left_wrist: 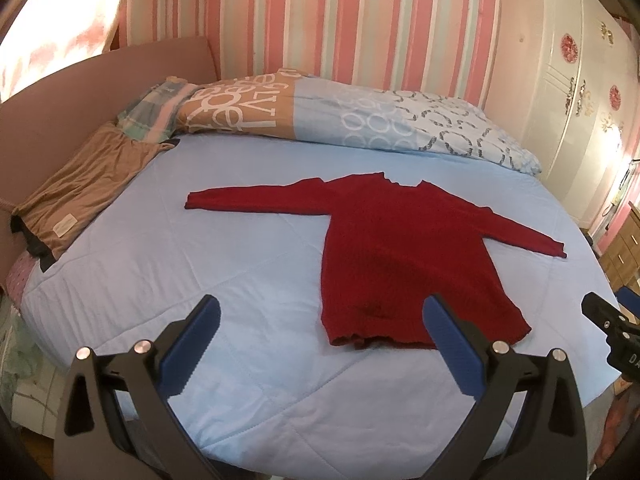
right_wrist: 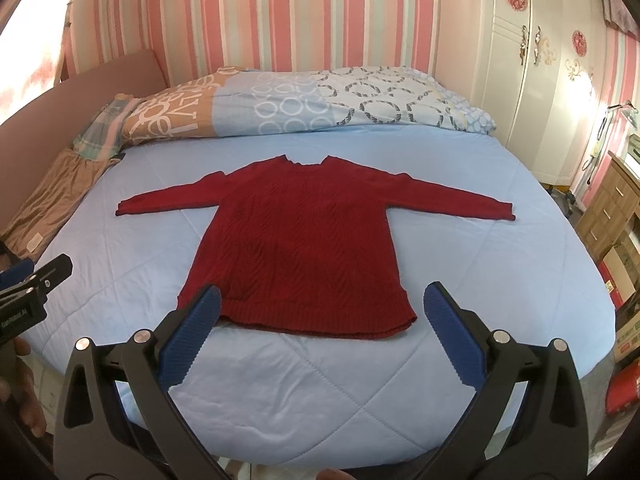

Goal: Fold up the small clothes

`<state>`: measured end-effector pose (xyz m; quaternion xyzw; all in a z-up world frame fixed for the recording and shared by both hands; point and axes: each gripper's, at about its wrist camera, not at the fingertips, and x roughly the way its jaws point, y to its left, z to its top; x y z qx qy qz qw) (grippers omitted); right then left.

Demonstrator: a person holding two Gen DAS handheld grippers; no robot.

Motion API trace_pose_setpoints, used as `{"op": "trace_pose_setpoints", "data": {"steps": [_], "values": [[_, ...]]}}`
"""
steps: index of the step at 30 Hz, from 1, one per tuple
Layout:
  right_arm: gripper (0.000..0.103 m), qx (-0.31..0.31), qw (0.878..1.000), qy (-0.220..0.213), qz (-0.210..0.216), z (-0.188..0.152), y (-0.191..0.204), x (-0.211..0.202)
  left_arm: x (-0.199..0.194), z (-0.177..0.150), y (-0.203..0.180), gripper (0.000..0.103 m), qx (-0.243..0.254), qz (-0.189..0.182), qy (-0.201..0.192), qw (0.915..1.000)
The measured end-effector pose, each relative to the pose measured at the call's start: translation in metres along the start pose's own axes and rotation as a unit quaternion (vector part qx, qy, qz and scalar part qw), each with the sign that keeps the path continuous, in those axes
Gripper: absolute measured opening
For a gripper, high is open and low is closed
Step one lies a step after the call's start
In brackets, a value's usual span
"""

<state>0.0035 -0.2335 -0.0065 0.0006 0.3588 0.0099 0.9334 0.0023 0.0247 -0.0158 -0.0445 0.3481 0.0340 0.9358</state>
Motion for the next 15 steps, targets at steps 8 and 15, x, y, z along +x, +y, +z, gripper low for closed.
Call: {"op": "trace_pose_setpoints", "data": {"steps": [8, 15], "values": [[0.100, 0.001, 1.000, 0.002, 0.002, -0.001, 0.001, 0.000, 0.000, 0.002, 0.011, 0.101, -0.008, 0.006, -0.004, 0.9999], [0.100, -0.003, 1.000, 0.000, 0.000, -0.001, 0.005, -0.001, -0.002, 0.004, 0.013, 0.101, -0.011, 0.006, -0.002, 0.9999]]}}
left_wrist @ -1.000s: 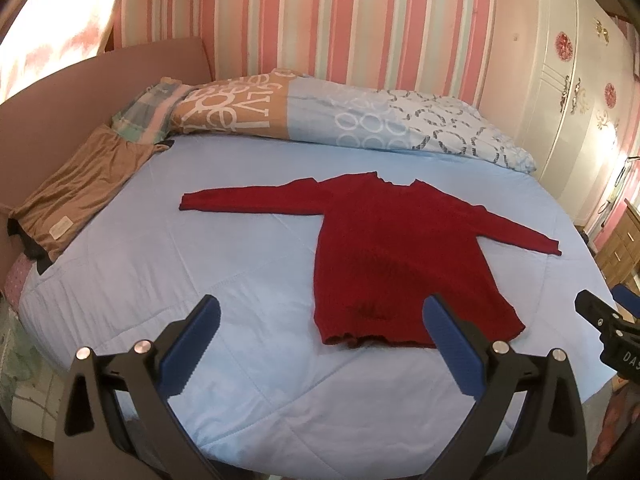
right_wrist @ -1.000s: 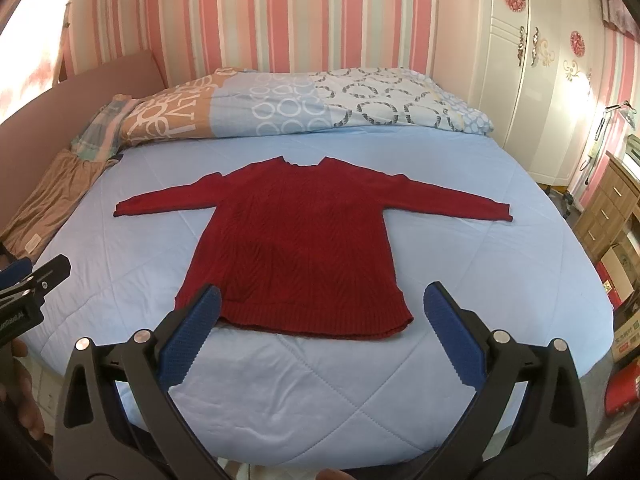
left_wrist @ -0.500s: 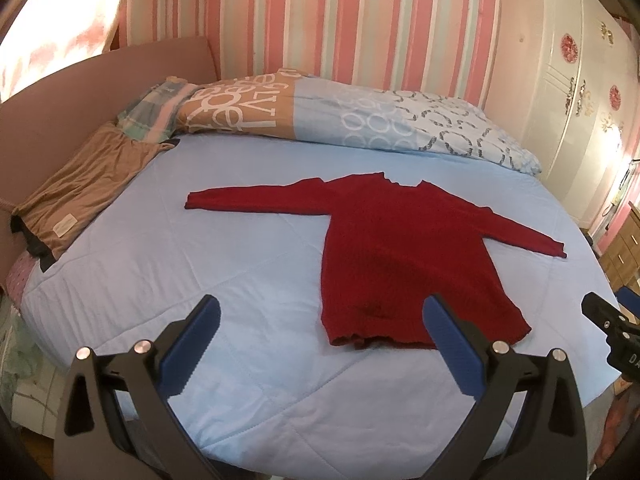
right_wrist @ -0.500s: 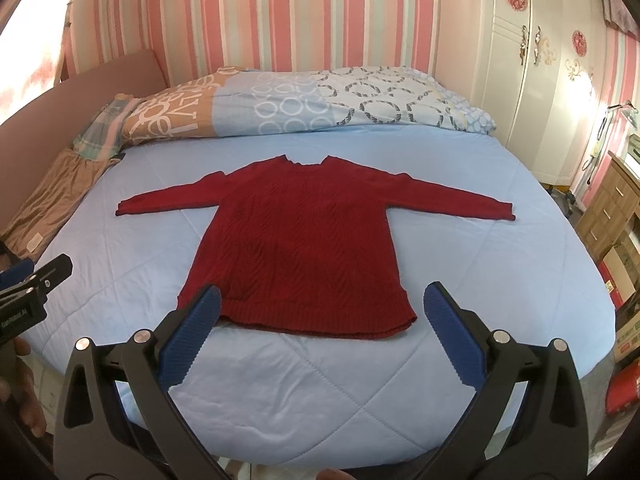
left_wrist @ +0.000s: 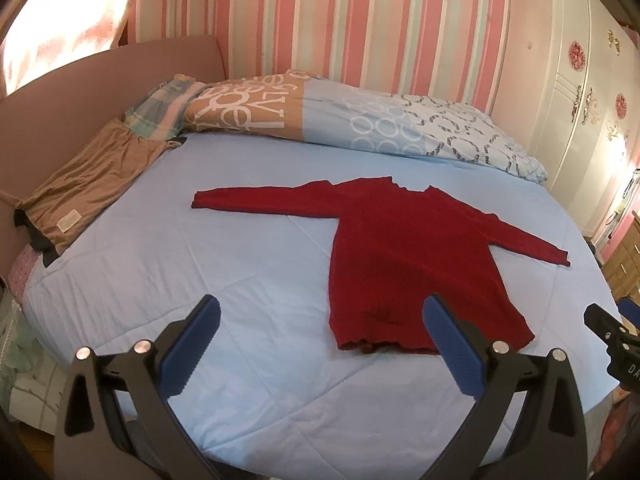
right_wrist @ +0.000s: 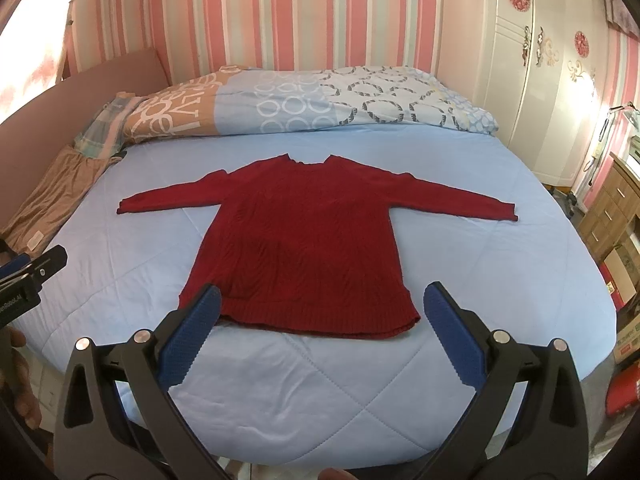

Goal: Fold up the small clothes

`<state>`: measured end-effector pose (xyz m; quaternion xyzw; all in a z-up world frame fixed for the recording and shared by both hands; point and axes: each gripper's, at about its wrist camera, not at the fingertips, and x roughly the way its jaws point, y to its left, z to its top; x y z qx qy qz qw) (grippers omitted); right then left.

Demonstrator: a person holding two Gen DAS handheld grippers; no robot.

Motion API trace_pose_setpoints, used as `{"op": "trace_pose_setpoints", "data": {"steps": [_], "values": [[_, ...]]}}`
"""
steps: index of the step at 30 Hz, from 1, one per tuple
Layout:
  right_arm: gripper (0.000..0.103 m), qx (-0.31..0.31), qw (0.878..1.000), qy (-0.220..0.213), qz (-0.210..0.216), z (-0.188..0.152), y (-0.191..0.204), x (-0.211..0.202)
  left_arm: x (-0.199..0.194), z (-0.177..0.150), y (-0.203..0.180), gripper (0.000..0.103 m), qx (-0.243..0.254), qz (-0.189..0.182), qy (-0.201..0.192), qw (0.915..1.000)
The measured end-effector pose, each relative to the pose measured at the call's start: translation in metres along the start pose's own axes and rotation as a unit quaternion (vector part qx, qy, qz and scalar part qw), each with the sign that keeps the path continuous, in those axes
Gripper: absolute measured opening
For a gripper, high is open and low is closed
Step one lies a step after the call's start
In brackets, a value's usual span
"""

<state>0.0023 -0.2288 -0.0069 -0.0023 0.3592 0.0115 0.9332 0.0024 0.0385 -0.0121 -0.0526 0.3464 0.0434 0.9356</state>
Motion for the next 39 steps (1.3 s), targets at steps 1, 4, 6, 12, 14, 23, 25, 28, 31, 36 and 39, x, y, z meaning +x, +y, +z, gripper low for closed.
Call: {"op": "trace_pose_setpoints", "data": {"steps": [1, 4, 6, 12, 14, 23, 25, 28, 31, 36, 39], "values": [[0.100, 0.002, 1.000, 0.000, 0.000, 0.000, -0.001, 0.002, 0.000, 0.000, 0.000, 0.101, 0.001, 0.000, 0.000, 1.0000], [0.100, 0.004, 1.000, -0.001, -0.001, 0.001, -0.002, 0.002, -0.001, 0.002, 0.000, 0.101, 0.001, 0.000, 0.000, 1.0000], [0.100, 0.006, 1.000, -0.002, -0.002, 0.001, -0.003, 0.002, -0.001, 0.002, 0.000, 0.101, 0.001, -0.001, 0.000, 1.0000], [0.100, 0.010, 1.000, -0.001, -0.005, 0.001, -0.011, 0.004, 0.000, 0.005, -0.004, 0.101, 0.004, 0.000, 0.004, 1.0000], [0.100, 0.009, 1.000, -0.001, -0.008, 0.001, -0.012, 0.006, 0.001, 0.006, -0.006, 0.101, 0.005, -0.001, 0.005, 1.0000], [0.100, 0.017, 1.000, -0.003, -0.011, 0.006, -0.028, 0.014, 0.010, 0.009, -0.019, 0.101, 0.017, -0.009, 0.004, 0.9998], [0.100, 0.018, 1.000, -0.003, -0.013, 0.009, -0.031, 0.017, 0.014, 0.011, -0.022, 0.101, 0.021, -0.010, 0.005, 0.9997], [0.100, 0.019, 1.000, -0.003, -0.014, 0.013, -0.036, 0.022, 0.023, 0.014, -0.027, 0.101, 0.024, -0.014, 0.007, 0.9996], [0.100, 0.017, 1.000, -0.004, -0.016, 0.018, -0.041, 0.028, 0.031, 0.018, -0.033, 0.101, 0.026, -0.018, 0.008, 0.9995], [0.100, 0.016, 1.000, -0.003, -0.018, 0.023, -0.046, 0.038, 0.045, 0.023, -0.042, 0.101, 0.031, -0.023, 0.011, 0.9992], [0.100, 0.015, 1.000, -0.002, -0.019, 0.026, -0.050, 0.047, 0.053, 0.027, -0.046, 0.101, 0.032, -0.025, 0.009, 0.9991]]}}
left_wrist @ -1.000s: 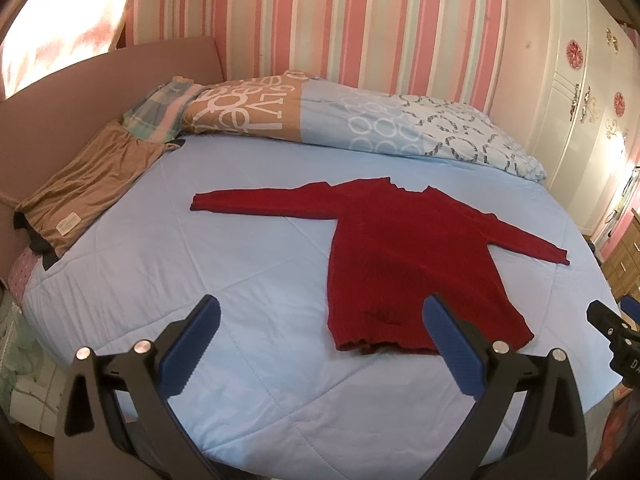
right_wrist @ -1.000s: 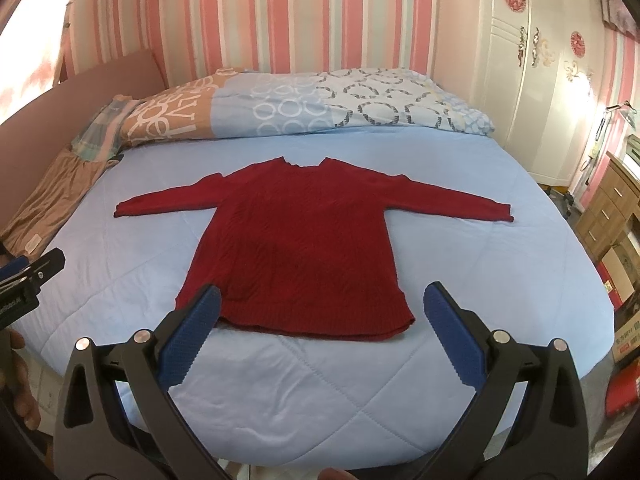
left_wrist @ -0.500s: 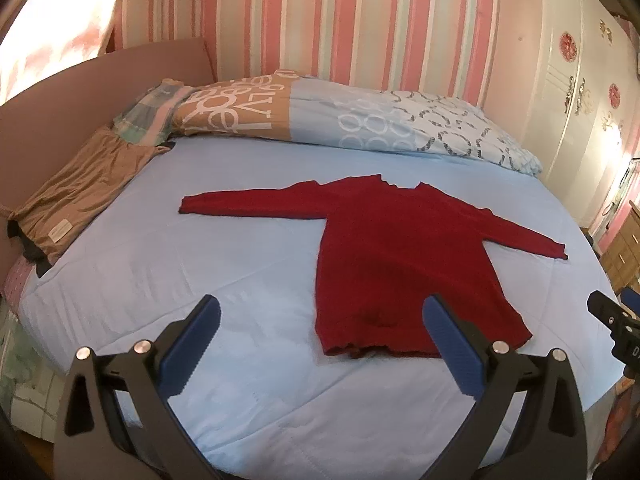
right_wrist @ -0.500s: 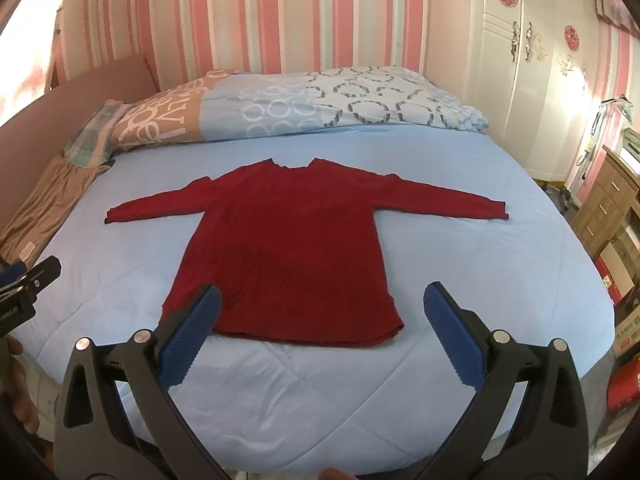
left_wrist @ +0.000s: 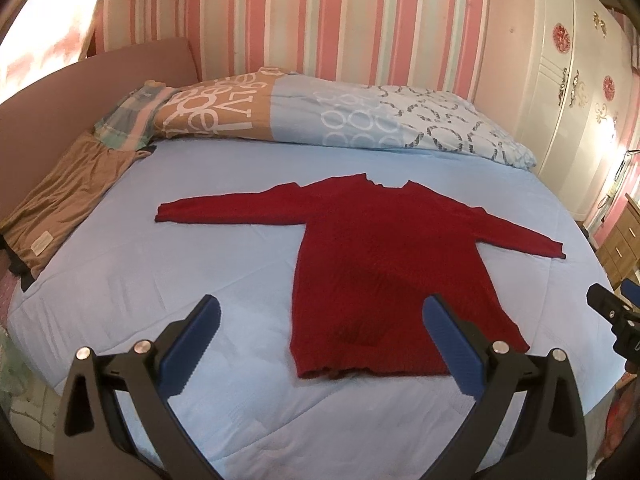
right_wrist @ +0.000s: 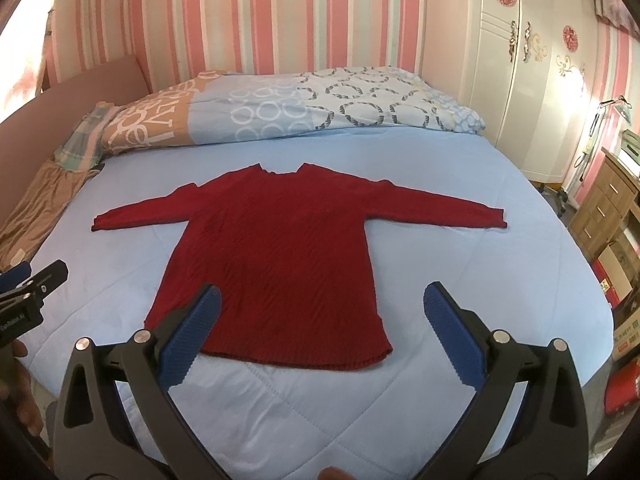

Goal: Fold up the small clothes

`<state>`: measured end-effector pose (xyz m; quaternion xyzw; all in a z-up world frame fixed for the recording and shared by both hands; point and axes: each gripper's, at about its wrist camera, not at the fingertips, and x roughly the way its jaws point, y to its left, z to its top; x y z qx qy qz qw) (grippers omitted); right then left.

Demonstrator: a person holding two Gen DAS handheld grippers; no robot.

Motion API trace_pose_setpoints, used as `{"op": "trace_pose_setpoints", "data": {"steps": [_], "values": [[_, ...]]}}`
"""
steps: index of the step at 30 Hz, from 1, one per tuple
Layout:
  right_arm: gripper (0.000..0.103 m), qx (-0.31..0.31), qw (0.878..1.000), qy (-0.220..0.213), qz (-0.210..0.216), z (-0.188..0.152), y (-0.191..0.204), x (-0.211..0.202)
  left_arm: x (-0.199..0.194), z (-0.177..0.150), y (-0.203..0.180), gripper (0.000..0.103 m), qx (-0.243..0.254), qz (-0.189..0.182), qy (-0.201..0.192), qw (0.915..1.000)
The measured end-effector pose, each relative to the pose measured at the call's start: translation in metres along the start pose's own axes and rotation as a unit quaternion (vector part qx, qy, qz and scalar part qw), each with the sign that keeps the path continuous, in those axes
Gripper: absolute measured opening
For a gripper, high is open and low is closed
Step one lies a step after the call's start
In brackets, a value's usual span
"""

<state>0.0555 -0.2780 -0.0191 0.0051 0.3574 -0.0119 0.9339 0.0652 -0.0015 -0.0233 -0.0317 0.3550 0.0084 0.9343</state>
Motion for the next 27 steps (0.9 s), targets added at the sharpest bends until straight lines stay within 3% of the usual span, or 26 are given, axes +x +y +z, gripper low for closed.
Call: {"op": "trace_pose_setpoints", "data": {"steps": [16, 24, 27], "values": [[0.100, -0.003, 1.000, -0.023, 0.009, 0.041, -0.033, 0.074, 0.079, 0.028, -0.029, 0.101, 0.005, -0.010, 0.005, 0.9999], [0.100, 0.016, 0.999, -0.029, -0.001, 0.062, -0.100, 0.133, 0.125, 0.044, -0.057, 0.101, 0.007, 0.002, -0.001, 1.0000], [0.100, 0.000, 0.999, -0.025, -0.039, 0.070, -0.137, 0.160, 0.149, 0.047, -0.072, 0.101, 0.002, -0.002, 0.004, 1.0000]]}}
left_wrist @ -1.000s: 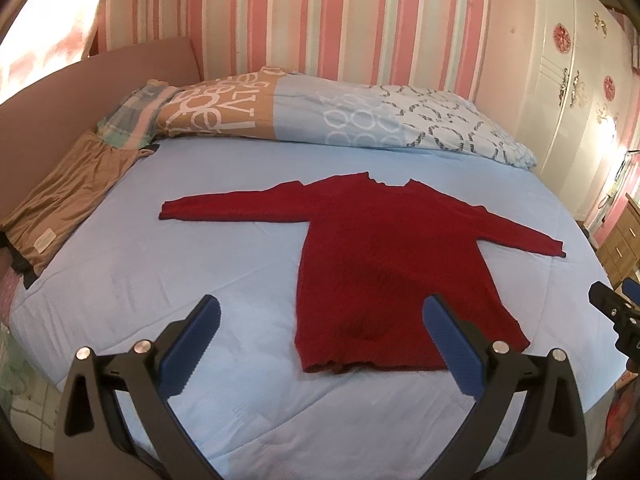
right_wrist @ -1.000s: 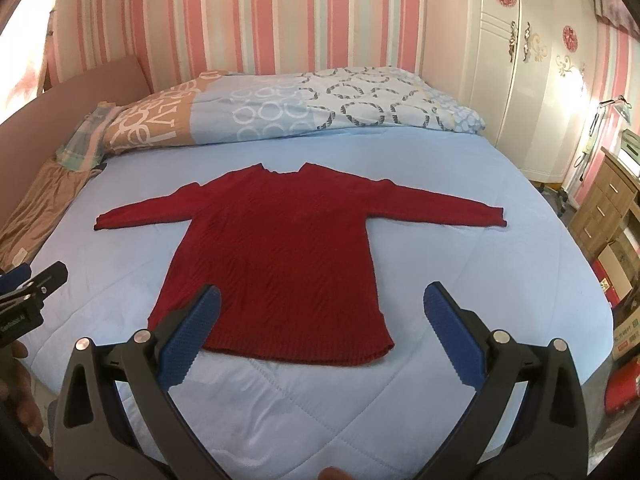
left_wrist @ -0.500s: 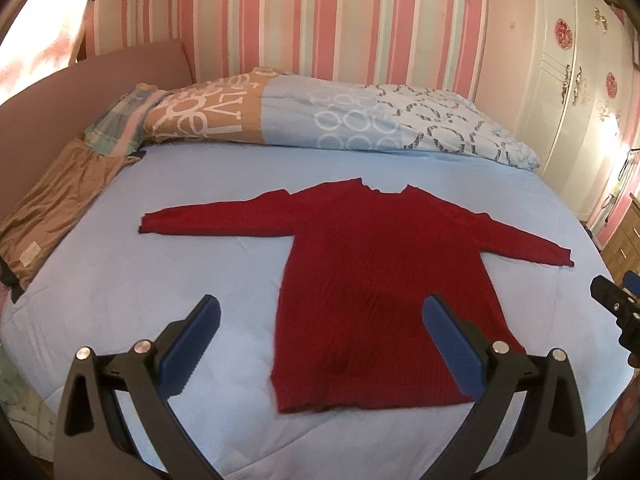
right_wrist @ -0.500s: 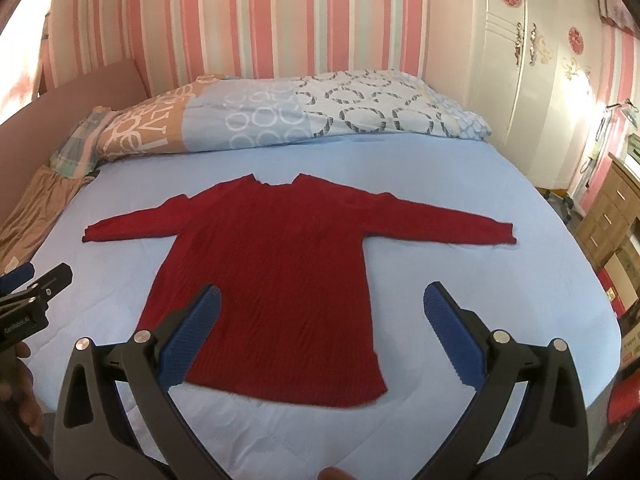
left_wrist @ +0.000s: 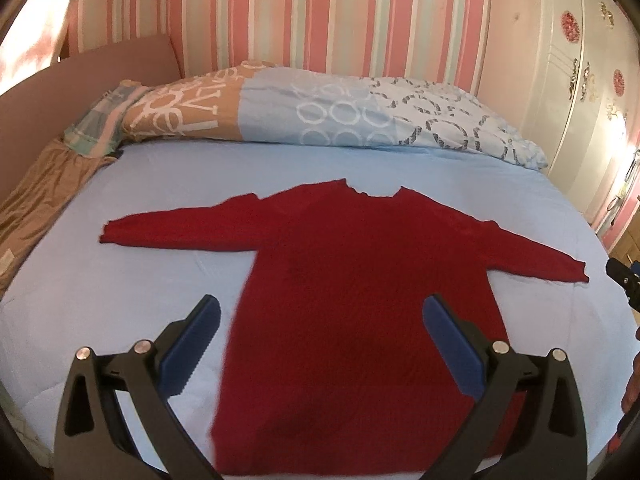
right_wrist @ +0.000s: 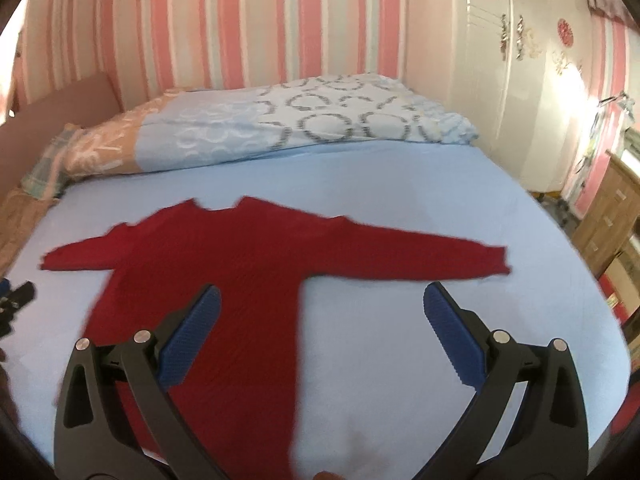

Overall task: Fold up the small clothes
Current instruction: 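Move the right gripper to the red sweater's sleeve cuff and close on it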

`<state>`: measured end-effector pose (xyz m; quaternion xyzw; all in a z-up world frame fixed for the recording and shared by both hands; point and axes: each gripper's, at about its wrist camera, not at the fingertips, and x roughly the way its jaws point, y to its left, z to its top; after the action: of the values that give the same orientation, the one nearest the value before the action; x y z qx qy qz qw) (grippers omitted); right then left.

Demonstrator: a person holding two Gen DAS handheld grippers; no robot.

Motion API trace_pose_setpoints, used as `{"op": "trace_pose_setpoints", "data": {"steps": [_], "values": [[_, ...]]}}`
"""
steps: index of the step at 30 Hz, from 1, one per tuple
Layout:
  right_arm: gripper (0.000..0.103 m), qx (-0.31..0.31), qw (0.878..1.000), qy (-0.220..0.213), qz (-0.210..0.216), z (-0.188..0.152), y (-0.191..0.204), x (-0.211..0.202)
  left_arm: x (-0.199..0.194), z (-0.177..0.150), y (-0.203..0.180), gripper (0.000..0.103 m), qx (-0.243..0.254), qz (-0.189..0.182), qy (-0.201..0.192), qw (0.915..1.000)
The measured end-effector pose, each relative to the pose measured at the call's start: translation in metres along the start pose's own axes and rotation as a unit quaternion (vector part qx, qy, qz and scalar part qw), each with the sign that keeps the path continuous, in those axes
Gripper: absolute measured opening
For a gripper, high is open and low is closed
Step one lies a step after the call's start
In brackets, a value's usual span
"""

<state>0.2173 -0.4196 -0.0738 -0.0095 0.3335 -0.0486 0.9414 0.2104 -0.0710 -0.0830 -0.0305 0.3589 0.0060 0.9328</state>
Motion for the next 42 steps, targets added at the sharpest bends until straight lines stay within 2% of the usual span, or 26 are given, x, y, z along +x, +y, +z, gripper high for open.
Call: {"op": "trace_pose_setpoints", "data": {"steps": [3, 7, 12, 15, 18, 22, 27, 31, 34, 42], "values": [[0.100, -0.002, 1.000, -0.002, -0.009, 0.002, -0.034, 0.021, 0.024, 0.003, -0.020, 0.101, 0.003, -0.001, 0.000, 1.0000], [0.098, 0.019, 1.000, -0.007, -0.022, 0.001, -0.099, 0.055, 0.057, 0.009, -0.048, 0.101, 0.006, -0.012, 0.004, 0.9999], [0.078, 0.048, 0.998, 0.008, -0.044, -0.012, -0.175, 0.107, 0.087, 0.016, -0.087, 0.101, 0.023, -0.027, 0.000, 0.9994], [0.077, 0.064, 0.997, 0.019, -0.047, -0.024, -0.215, 0.137, 0.097, 0.019, -0.106, 0.101, 0.029, -0.037, -0.002, 0.9989], [0.074, 0.084, 0.994, 0.051, -0.040, -0.035, -0.242, 0.167, 0.107, 0.020, -0.123, 0.101, 0.033, -0.041, -0.004, 0.9986], [0.064, 0.103, 0.991, 0.075, -0.038, -0.043, -0.260, 0.194, 0.123, 0.019, -0.136, 0.101, 0.036, -0.036, -0.002, 0.9987], [0.063, 0.108, 0.990, 0.086, -0.039, -0.043, -0.272, 0.213, 0.147, 0.018, -0.142, 0.101, 0.037, -0.022, 0.000, 0.9991], [0.063, 0.088, 0.991, 0.096, -0.036, -0.041, -0.273, 0.227, 0.169, 0.025, -0.143, 0.101, 0.039, -0.015, 0.001, 0.9991], [0.057, 0.085, 0.990, 0.106, -0.035, -0.039, -0.275, 0.239, 0.180, 0.030, -0.140, 0.101, 0.037, -0.011, 0.005, 0.9992], [0.054, 0.112, 0.984, 0.137, -0.031, -0.041, -0.285, 0.268, 0.204, 0.038, -0.140, 0.101, 0.028, -0.006, 0.011, 0.9995]]}}
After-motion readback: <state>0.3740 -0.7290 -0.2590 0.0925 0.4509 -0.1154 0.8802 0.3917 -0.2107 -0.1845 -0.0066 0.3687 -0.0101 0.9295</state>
